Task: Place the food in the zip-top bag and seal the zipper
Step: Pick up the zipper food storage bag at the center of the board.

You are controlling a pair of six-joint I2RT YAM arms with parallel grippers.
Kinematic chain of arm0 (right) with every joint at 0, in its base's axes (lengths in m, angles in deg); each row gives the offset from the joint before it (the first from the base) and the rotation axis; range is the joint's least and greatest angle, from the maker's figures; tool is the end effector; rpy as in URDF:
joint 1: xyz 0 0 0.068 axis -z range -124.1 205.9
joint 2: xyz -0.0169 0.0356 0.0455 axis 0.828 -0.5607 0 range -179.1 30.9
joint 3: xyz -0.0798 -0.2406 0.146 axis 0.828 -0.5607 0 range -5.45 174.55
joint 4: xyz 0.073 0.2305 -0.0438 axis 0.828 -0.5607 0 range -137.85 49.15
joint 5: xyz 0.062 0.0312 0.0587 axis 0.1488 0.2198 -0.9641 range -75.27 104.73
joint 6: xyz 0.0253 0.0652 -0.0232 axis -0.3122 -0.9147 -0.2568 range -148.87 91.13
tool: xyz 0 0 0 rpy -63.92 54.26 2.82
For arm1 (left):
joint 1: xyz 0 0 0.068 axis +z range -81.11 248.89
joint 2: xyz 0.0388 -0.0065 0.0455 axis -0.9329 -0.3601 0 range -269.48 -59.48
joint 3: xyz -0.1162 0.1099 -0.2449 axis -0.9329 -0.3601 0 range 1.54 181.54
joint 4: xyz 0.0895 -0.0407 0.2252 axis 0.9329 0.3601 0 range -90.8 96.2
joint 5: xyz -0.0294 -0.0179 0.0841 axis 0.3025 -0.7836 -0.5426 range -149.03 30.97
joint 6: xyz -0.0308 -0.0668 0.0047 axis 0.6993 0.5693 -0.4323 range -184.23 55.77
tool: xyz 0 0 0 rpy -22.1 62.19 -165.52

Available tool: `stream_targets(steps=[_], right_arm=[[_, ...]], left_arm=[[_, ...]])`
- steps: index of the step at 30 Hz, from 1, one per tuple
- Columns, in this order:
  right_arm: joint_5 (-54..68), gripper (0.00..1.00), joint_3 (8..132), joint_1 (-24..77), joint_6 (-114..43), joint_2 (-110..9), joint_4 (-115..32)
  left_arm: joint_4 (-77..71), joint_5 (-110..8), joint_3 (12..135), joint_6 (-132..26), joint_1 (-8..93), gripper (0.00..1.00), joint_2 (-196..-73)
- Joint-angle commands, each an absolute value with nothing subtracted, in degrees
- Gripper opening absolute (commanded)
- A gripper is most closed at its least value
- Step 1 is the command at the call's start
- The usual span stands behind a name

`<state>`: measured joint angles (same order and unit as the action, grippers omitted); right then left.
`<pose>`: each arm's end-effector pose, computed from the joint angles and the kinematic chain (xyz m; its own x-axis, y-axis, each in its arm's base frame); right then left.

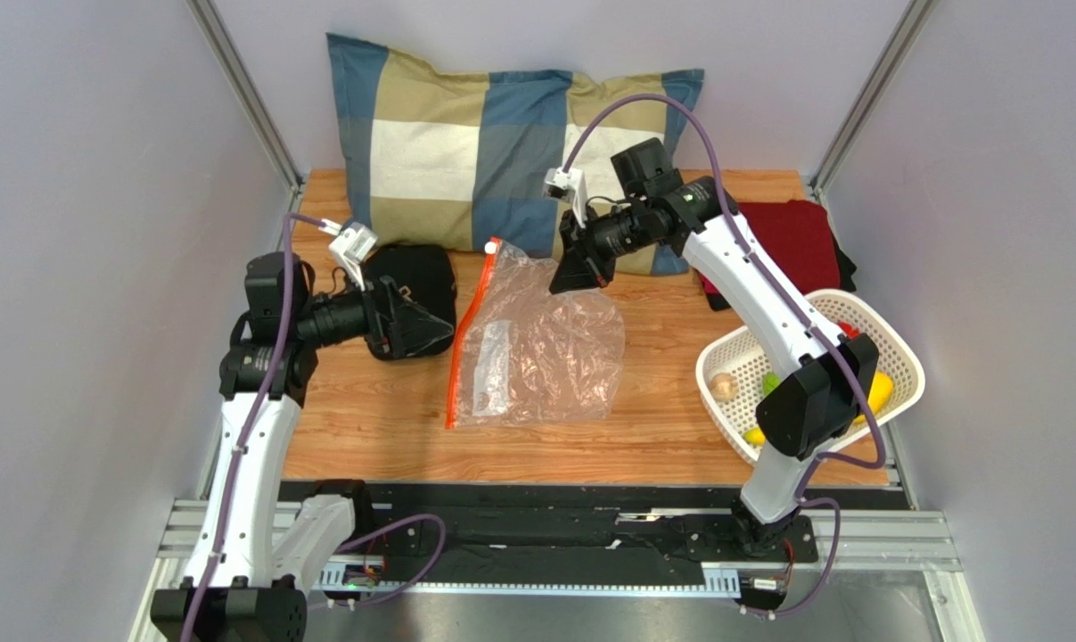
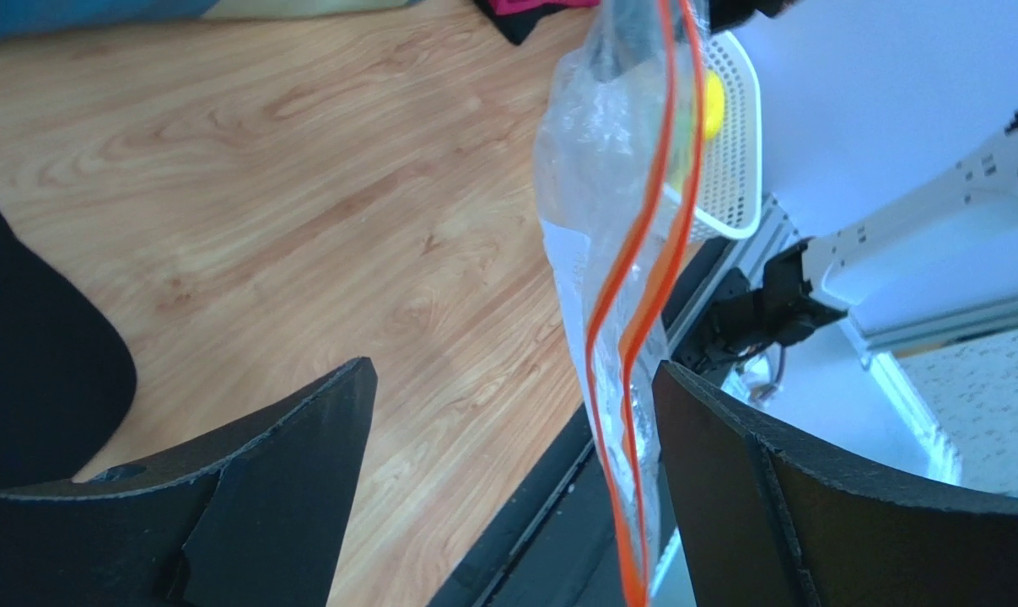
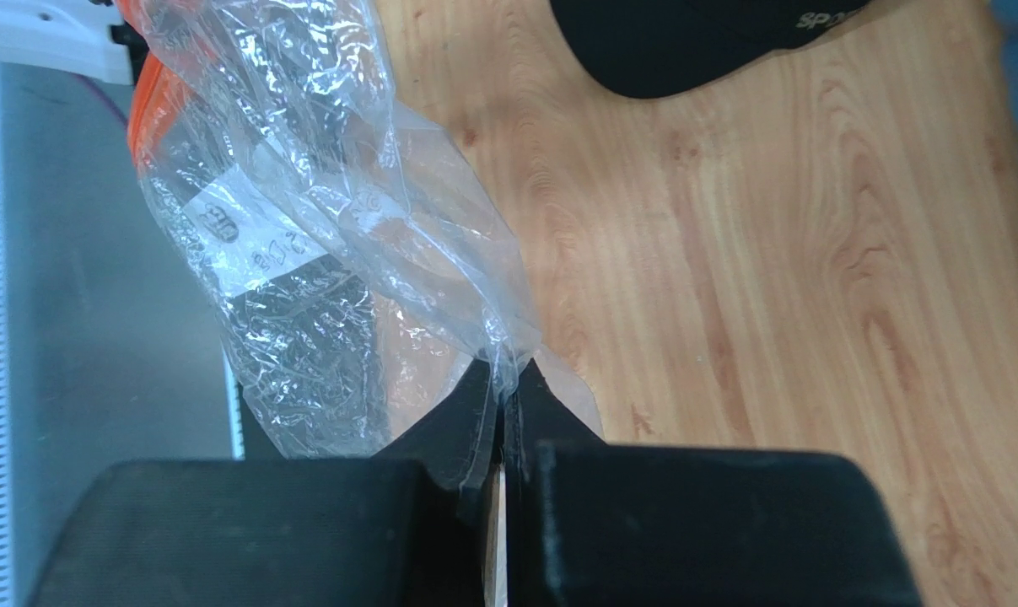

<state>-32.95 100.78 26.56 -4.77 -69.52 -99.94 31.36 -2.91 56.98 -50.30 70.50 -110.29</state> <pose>0.2927 0.2168 0.3834 -0.3459 -0.5097 -0.7878 -0.9382 0.1777 0.2969 0.1604 -0.0466 0.3620 -0.6219 -0.1517 -0.7682 0.5879 0.5577 -0.5860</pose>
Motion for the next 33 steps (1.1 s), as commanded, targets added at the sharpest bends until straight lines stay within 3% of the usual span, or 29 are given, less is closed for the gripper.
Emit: stream_targets(steps=[1,7,10,15,23,33], right_arm=[[-44.4,0.00,105.1,28.2,-1.1,-72.4,-105.4],[-55.4,0.00,110.2,28.2,11.5,-79.7,-128.9],[-57.1,0.00,109.3,27.7,16.6,-81.6,-133.9],[-57.9,0.00,106.6,25.1,18.8,-82.3,-136.3],[-54.5,0.00,102.9,16.1,18.5,-83.7,-136.2],[-53.3,0.00,108.7,10.6,15.1,-89.3,-136.3]], left_arm=[[33.4,2.5,60.9,-59.5,70.7,0.90,-104.1],[70.7,-4.1,79.5,-113.6,70.8,0.95,-106.7],[77.7,-7.8,80.9,-136.3,70.8,0.98,-104.3],[78.8,-5.2,72.8,-168.7,70.3,0.99,-96.8],[79.1,-3.0,69.1,-182.2,60.7,0.99,-94.2],[78.4,-7.2,62.6,-188.1,46.1,0.99,-94.5]])
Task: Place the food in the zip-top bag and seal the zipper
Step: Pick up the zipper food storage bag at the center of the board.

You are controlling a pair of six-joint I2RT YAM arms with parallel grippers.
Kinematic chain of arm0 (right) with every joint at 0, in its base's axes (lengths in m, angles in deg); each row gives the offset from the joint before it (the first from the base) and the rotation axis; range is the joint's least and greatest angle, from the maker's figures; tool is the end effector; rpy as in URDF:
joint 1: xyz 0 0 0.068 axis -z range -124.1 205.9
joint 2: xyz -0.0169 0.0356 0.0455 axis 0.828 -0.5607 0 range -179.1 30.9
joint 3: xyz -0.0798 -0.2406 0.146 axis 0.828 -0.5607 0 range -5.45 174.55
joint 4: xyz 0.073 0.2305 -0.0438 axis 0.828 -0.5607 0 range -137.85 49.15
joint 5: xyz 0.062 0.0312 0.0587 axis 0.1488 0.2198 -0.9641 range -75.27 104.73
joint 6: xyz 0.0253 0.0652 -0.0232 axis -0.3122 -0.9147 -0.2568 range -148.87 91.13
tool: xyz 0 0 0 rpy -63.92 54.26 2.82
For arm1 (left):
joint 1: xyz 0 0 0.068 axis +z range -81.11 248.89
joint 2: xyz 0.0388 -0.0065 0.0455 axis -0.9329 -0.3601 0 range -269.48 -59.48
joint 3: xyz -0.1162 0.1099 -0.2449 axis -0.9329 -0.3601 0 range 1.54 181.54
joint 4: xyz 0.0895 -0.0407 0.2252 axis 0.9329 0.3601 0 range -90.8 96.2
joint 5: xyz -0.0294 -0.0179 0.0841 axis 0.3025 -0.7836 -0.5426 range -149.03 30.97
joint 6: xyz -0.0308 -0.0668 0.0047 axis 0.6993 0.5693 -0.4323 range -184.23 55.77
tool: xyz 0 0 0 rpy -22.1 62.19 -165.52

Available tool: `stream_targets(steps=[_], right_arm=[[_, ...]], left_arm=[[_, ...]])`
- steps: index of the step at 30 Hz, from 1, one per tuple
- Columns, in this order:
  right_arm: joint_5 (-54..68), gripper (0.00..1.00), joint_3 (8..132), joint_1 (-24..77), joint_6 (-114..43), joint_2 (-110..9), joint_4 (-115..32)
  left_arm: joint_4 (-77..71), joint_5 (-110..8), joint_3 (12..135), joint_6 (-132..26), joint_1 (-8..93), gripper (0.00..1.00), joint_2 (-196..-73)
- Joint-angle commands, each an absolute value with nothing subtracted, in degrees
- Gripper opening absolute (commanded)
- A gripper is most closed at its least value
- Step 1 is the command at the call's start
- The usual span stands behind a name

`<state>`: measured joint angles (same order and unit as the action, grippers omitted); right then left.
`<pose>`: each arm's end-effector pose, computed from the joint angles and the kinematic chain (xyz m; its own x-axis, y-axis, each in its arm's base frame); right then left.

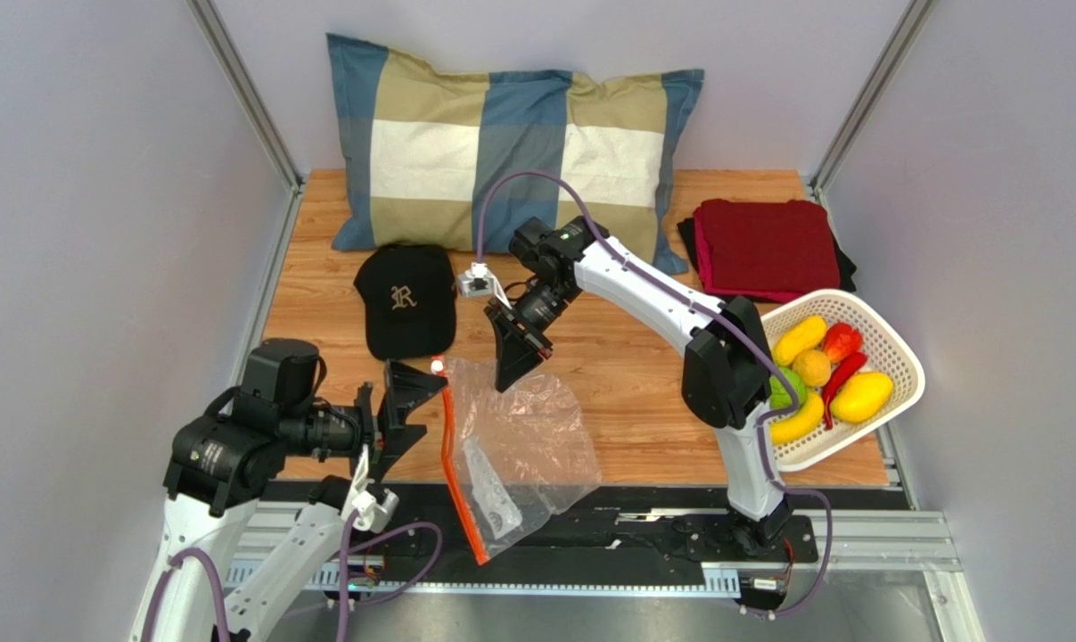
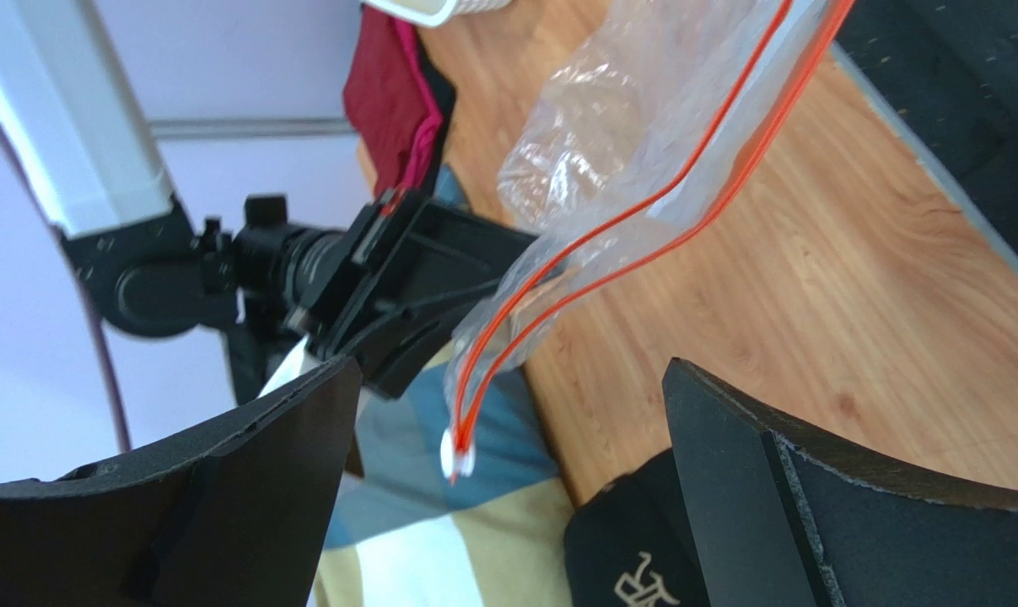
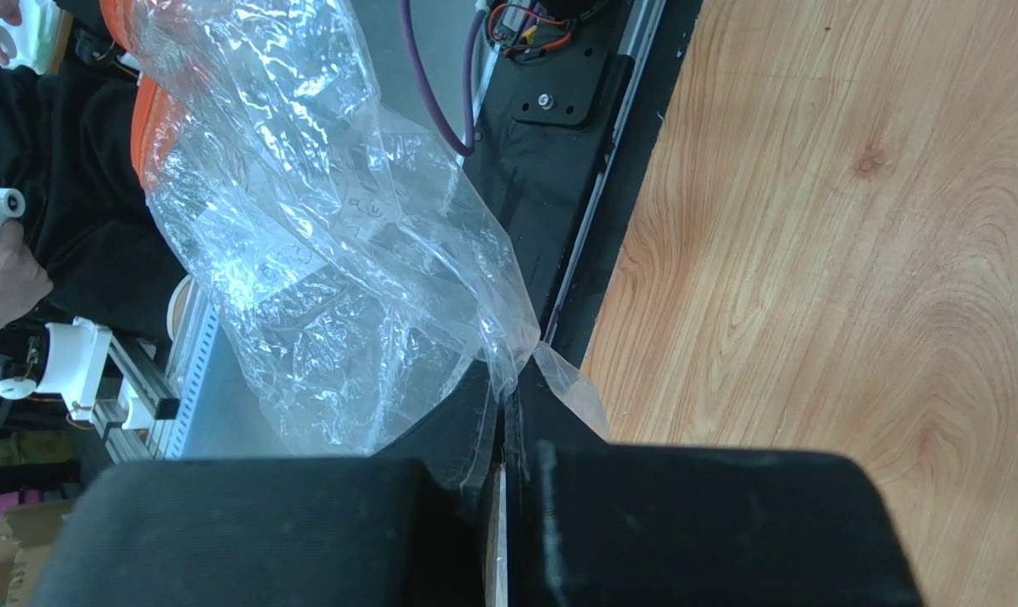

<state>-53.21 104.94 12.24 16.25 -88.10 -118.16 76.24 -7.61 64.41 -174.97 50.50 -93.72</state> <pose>0.2495 0.3170 0.2905 -0.2918 -0.6461 -0.7052 -0.7280 -0.3282 0.6019 0.0143 -0.0555 0.3514 0.8958 0.3168 -0.3117 0.4197 -0.3724 0.8277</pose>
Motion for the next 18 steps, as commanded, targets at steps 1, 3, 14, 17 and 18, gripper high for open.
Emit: stream_targets(steps=[1,3,14,17,18], right_arm=[[-53.2,0.00,109.0,10.2,14.9,-89.6,-136.3],[-53.2,0.00,109.5,9.3,14.5,-90.4,-136.3],[-50.3,0.49,121.3,16.9,5.2,-92.9,-136.0],[-47.4,0.86,122.5,23.4,1.7,-90.6,-132.3],[-45.2,0.90,123.7,25.3,0.8,-89.9,-130.4]], left_arm=[[78.3,-7.8,62.4,-187.6,44.7,0.99,-94.6],[78.0,-8.9,61.1,-187.2,41.1,0.97,-94.6],[64.4,-19.6,58.0,-146.1,28.5,0.00,-93.8],[57.8,-23.7,60.0,-125.7,28.6,0.00,-96.0],[54.5,-27.0,60.5,-120.8,28.6,0.00,-97.7]])
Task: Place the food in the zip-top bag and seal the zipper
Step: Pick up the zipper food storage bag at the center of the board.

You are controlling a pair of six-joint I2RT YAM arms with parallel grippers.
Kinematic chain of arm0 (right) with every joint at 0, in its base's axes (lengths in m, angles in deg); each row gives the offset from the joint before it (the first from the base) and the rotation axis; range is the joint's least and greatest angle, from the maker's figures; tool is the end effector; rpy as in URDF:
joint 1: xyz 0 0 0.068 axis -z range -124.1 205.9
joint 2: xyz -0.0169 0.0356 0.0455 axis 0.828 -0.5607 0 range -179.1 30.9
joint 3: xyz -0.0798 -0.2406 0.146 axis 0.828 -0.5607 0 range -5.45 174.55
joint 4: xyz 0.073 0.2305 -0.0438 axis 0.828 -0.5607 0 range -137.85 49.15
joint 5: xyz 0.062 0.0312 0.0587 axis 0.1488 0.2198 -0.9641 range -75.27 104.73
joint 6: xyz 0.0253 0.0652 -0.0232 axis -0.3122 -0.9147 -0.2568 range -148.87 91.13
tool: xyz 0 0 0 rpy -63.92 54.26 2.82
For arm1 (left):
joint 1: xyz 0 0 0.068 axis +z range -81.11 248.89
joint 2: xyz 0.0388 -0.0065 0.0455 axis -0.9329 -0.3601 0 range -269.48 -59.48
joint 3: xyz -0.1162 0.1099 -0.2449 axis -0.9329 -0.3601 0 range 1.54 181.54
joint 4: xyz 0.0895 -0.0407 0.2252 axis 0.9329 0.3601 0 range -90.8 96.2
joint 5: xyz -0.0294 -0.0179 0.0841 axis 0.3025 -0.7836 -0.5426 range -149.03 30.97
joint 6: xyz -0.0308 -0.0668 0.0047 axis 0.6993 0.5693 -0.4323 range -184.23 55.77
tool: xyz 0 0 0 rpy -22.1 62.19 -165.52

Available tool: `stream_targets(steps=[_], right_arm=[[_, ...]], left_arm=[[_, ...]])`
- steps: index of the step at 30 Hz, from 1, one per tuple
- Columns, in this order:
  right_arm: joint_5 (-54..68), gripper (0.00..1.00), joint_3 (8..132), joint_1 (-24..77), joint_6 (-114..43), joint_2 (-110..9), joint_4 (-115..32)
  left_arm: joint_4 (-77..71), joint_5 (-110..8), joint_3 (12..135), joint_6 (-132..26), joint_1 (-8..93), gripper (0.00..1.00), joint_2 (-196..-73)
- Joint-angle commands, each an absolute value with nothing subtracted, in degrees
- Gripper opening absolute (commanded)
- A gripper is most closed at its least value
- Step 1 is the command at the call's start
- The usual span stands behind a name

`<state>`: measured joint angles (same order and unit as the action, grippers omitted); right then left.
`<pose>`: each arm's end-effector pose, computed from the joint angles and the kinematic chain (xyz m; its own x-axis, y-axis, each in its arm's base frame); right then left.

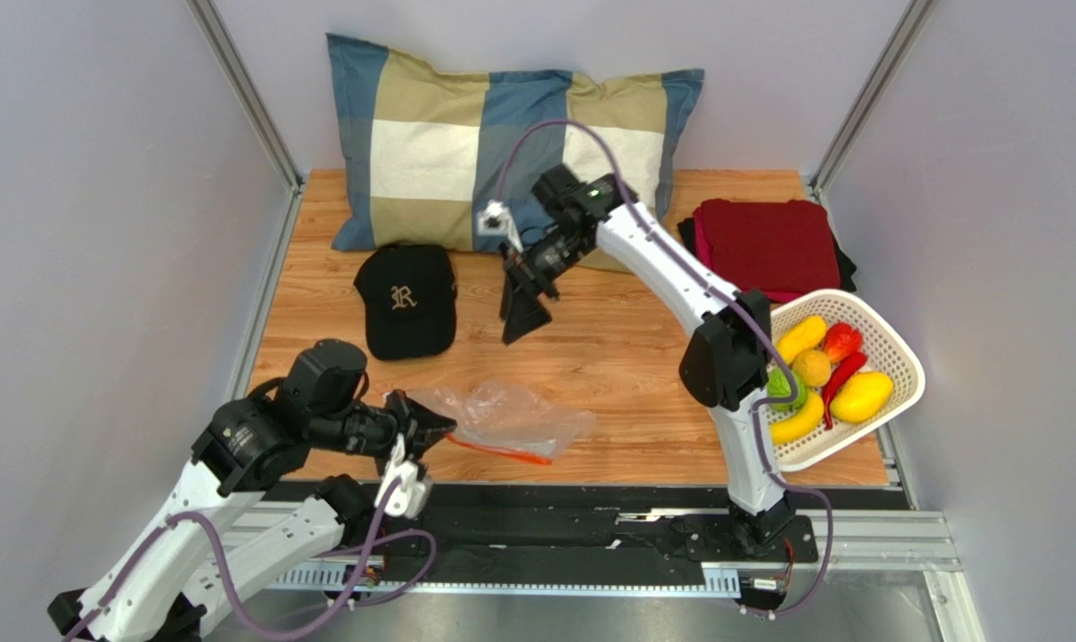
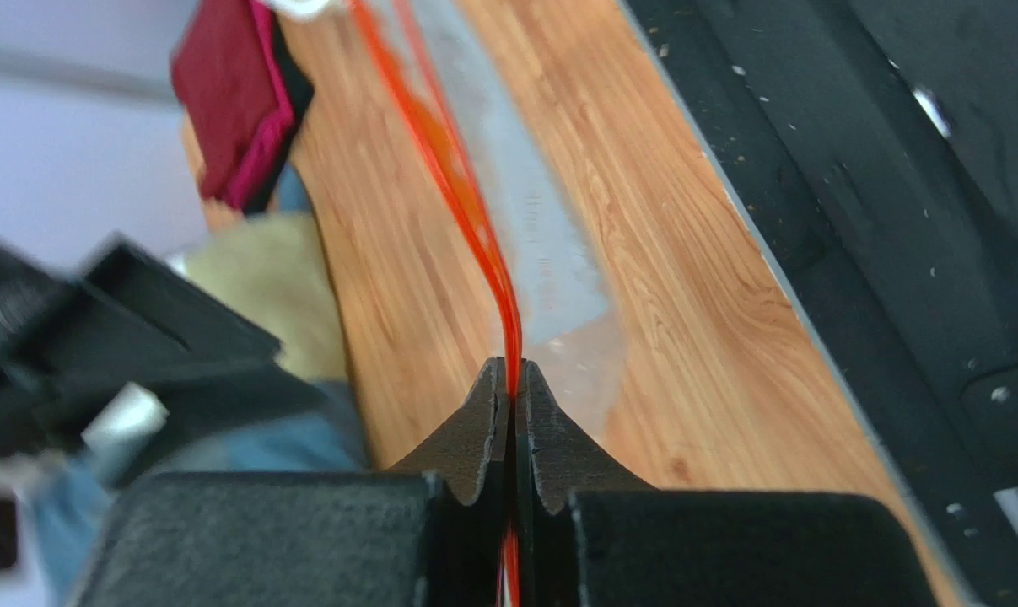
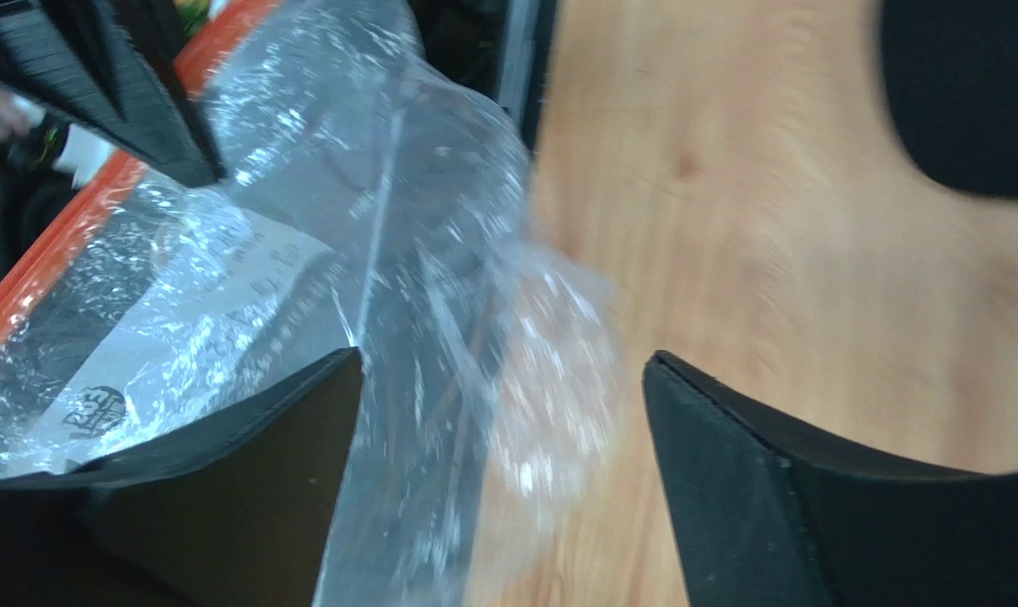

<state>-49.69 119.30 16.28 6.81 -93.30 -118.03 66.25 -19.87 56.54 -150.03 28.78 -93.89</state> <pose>0.2963 0.3174 0.3130 -0.3546 -0.6203 -0.6997 -0.7912 -0.1997 0.5780 0.0222 -0.0695 0.3223 0.7894 0.3462 -0.5069 0.6139 -0.4430 0.6534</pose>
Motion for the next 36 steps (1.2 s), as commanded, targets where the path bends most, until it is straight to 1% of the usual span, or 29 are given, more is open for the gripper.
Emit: stream_targets(steps=[1,2,3,4,5,7,9,11,13,14,15,16,17,18,19,21,22,25,27,31,33,34,35,36], right_arm=[[-43.7,0.91,124.0,28.9,-1.7,-88.3,-129.2],[-42.5,0.92,124.2,31.0,-3.1,-87.1,-127.9],[-41.0,0.92,124.1,32.8,-4.7,-86.2,-125.4],[-41.0,0.92,123.5,36.9,-6.1,-85.0,-124.5],[-41.1,0.92,122.7,38.9,-8.1,-82.8,-124.0],[-43.4,0.92,118.9,44.1,-9.1,-80.1,-122.7],[-47.9,0.92,115.2,46.7,-8.4,-74.9,-121.0],[-49.3,0.92,110.5,47.8,-5.9,-71.4,-120.5],[-47.7,0.92,106.8,46.3,-4.3,-65.4,-117.2],[-46.5,0.92,100.9,45.5,-5.0,-62.7,-114.4],[-44.6,0.91,97.1,44.8,-7.2,-57.3,-106.8],[-44.6,0.91,93.1,43.6,-7.2,-53.6,-102.7],[-44.2,0.93,84.5,43.2,-7.3,-50.3,-98.4],[-43.2,0.95,80.5,42.6,-8.2,-47.4,-88.8],[-41.9,1.00,76.8,41.3,-8.2,-41.0,-84.7],[-37.8,1.00,70.7,39.2,-6.3,-36.7,-77.7],[-36.8,1.00,70.1,36.5,-0.8,-34.9,-77.7],[-33.8,1.00,69.4,30.9,9.9,-34.8,-81.5],[-33.9,1.00,69.1,29.2,10.2,-35.6,-80.9],[-31.4,1.00,68.9,21.8,10.9,-38.5,-80.3],[-28.6,0.90,68.5,19.1,11.7,-39.4,-79.1],[-27.6,0.82,68.4,16.5,12.4,-39.5,-79.1],[-26.7,0.67,68.4,15.4,13.5,-39.8,-79.5],[-24.8,0.60,68.4,14.5,15.8,-40.5,-80.6]], left_arm=[[53.3,-28.4,61.0,-116.3,28.6,0.00,-98.7],[52.3,-30.0,61.6,-107.5,28.5,0.00,-99.6],[50.1,-33.9,61.7,-102.8,28.6,0.00,-101.5],[49.0,-35.8,61.7,-98.5,28.6,0.00,-102.3],[48.0,-37.7,61.4,-90.7,28.6,0.00,-102.9],[46.1,-41.6,61.0,-84.6,28.6,0.00,-104.7],[45.3,-39.5,60.8,-80.5,28.5,0.00,-105.5],[44.4,-37.9,60.3,-78.8,28.6,0.00,-105.7],[44.4,-39.0,61.2,-77.5,28.6,0.00,-107.6],[44.6,-39.9,61.6,-76.8,28.6,0.00,-108.3],[44.4,-40.7,61.8,-76.4,28.6,0.00,-109.1],[44.0,-41.8,62.4,-75.1,28.6,0.00,-109.5],[43.9,-42.8,62.7,-74.9,28.6,0.00,-109.8],[44.0,-42.4,62.9,-75.0,28.6,0.00,-110.7],[44.3,-41.8,63.6,-75.8,28.6,0.00,-111.1],[44.5,-39.6,63.8,-77.8,27.4,0.00,-111.9],[44.5,-39.7,63.9,-80.5,26.4,0.00,-112.0],[43.9,-39.2,63.6,-85.2,24.0,0.00,-111.1],[43.6,-40.0,63.2,-87.2,22.1,0.00,-110.3],[42.9,-44.1,63.5,-89.0,19.4,0.00,-110.4],[42.6,-44.3,63.6,-88.8,19.2,0.00,-110.5],[42.3,-44.9,63.3,-88.6,19.1,0.00,-110.4],[41.4,-45.8,63.2,-88.5,19.0,0.00,-110.1],[41.0,-46.1,62.9,-88.4,19.0,0.00,-109.7]])
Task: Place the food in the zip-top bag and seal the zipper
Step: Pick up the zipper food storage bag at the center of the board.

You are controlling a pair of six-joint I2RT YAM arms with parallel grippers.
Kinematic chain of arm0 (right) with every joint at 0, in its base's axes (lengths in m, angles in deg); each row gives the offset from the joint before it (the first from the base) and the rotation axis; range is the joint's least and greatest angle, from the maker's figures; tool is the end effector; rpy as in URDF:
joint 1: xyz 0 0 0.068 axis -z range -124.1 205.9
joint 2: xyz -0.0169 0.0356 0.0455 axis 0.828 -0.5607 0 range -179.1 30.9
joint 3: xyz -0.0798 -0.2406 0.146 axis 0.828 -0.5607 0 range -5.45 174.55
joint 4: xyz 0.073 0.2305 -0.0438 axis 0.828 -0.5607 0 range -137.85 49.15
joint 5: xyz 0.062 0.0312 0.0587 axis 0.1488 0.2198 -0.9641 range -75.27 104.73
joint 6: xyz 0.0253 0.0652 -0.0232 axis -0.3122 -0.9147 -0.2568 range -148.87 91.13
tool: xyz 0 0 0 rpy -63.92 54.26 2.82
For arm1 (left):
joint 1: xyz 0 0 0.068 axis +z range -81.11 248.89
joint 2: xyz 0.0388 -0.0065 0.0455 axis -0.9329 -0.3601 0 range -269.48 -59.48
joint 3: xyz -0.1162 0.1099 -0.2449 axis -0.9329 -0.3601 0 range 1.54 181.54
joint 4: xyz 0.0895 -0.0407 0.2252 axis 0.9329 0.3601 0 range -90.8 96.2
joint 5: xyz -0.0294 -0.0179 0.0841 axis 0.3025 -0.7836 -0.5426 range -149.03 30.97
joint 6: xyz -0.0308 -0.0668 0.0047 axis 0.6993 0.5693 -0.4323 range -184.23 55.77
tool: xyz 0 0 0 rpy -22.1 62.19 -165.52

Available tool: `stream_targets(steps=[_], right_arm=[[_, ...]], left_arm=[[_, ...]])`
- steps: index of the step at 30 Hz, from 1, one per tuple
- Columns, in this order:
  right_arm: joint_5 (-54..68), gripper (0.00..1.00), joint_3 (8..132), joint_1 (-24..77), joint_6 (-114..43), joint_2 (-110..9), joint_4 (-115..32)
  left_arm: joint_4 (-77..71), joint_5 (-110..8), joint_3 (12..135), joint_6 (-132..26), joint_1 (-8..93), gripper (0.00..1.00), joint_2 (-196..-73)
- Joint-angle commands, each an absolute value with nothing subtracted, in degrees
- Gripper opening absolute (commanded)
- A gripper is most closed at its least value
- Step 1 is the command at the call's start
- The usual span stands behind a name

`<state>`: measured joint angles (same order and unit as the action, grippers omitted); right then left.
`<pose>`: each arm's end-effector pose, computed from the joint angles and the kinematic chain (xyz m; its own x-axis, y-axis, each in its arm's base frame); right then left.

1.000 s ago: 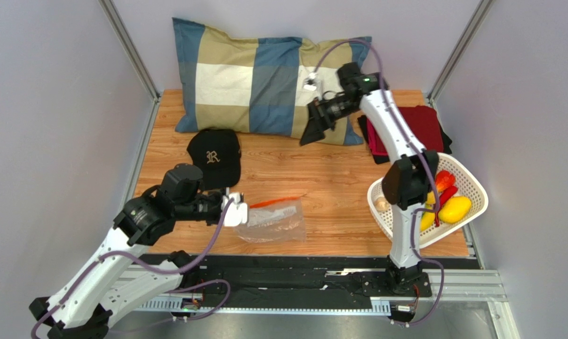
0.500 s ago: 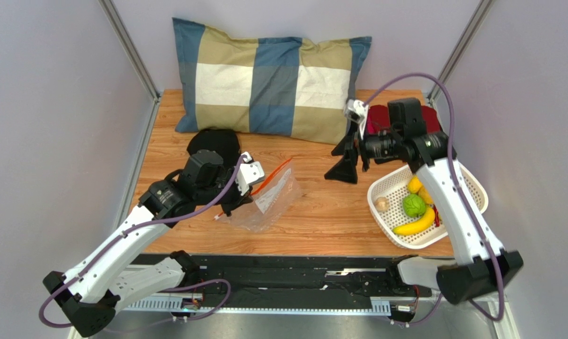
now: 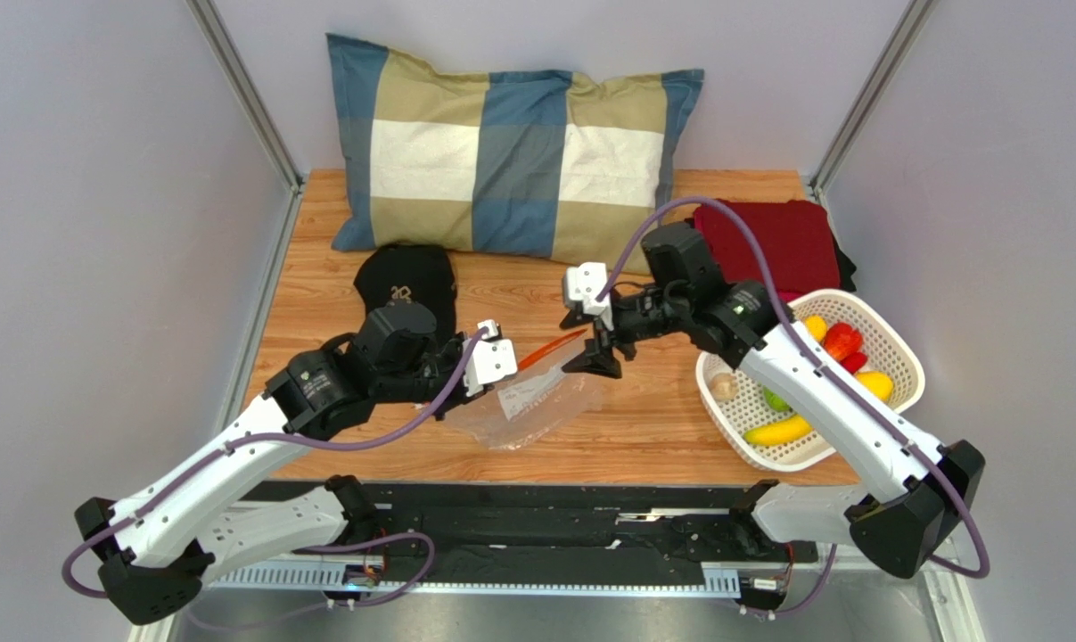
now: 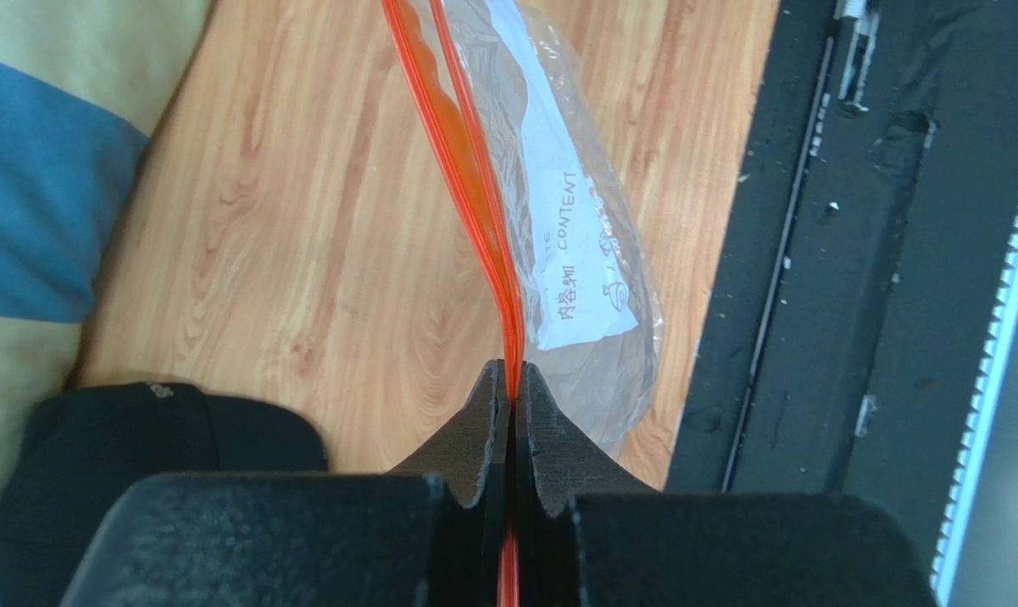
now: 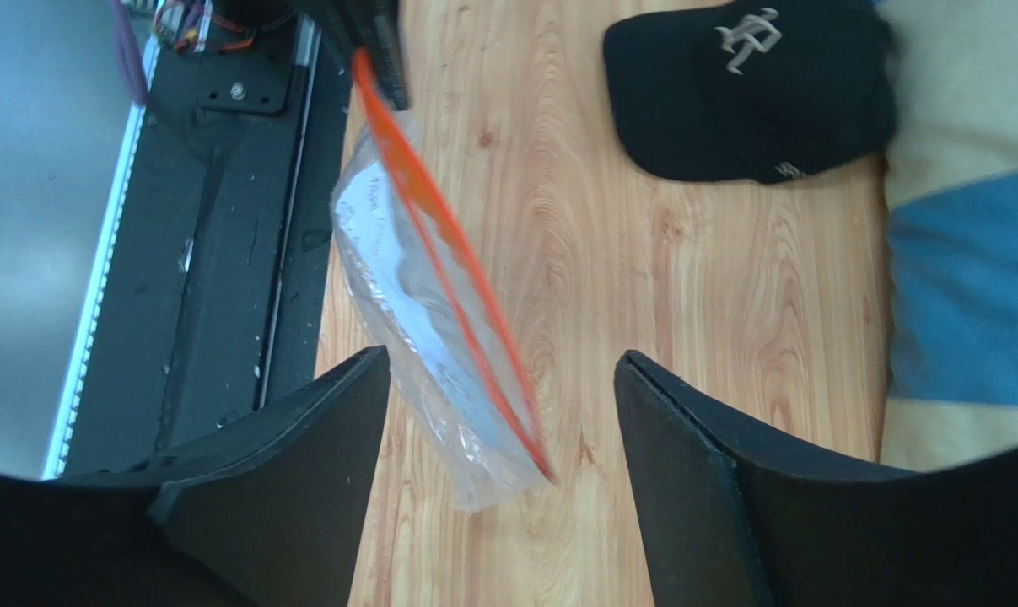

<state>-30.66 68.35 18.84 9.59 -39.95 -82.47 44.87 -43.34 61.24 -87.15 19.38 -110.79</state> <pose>0.1675 0.1815 0.3805 0.1486 -0.4350 -0.8881 -0.9889 -0.0576 -0.1372 0.0947 -0.1365 0.3474 -0.0227 0.6041 -0.7966 0.9563 0.2455 0.1589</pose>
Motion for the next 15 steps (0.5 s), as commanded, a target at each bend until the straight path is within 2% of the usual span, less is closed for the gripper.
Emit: stream_targets(steps=[1,2,4,5,6,7,8,9,11,12,14,15], right_arm=[[-24.0,0.53,68.5,13.1,16.7,-40.8,-81.4],[-23.3,0.40,68.7,12.7,17.5,-41.2,-81.9],[-21.4,0.27,69.2,12.5,18.9,-42.1,-83.6],[-20.4,0.10,69.3,12.5,18.8,-42.4,-83.7],[-19.0,0.00,69.3,12.5,18.9,-42.7,-83.9],[-18.5,0.00,69.3,12.5,19.1,-42.7,-83.9],[-18.1,0.00,69.3,12.5,19.3,-42.7,-83.7],[-18.1,0.00,69.4,12.5,19.7,-42.7,-83.7],[-18.1,0.00,69.6,12.5,22.5,-42.0,-83.7],[-17.6,0.00,69.8,12.4,23.8,-41.8,-84.4],[-16.8,0.00,70.1,12.0,27.8,-41.3,-85.4],[-16.0,0.00,70.2,11.8,28.6,-41.2,-85.9]], left_arm=[[40.4,-46.4,62.4,-88.3,19.0,0.00,-109.1],[39.6,-46.5,62.0,-88.3,19.0,0.00,-108.1],[39.2,-46.6,61.0,-88.2,19.0,0.00,-107.0],[39.1,-46.5,60.6,-88.2,19.0,0.00,-106.0],[39.2,-46.5,60.3,-88.1,19.0,0.00,-105.5],[39.5,-46.0,59.7,-87.9,19.0,0.00,-105.0],[40.7,-43.8,59.6,-88.1,19.0,0.09,-104.3],[41.6,-42.5,59.6,-88.4,19.0,0.32,-104.0],[45.0,-40.6,61.3,-89.5,19.0,0.58,-103.2],[46.3,-40.2,62.4,-90.6,19.0,0.82,-103.1],[49.3,-41.2,66.7,-93.1,19.1,0.92,-103.6],[50.2,-41.4,68.2,-93.3,19.1,0.93,-104.0]])
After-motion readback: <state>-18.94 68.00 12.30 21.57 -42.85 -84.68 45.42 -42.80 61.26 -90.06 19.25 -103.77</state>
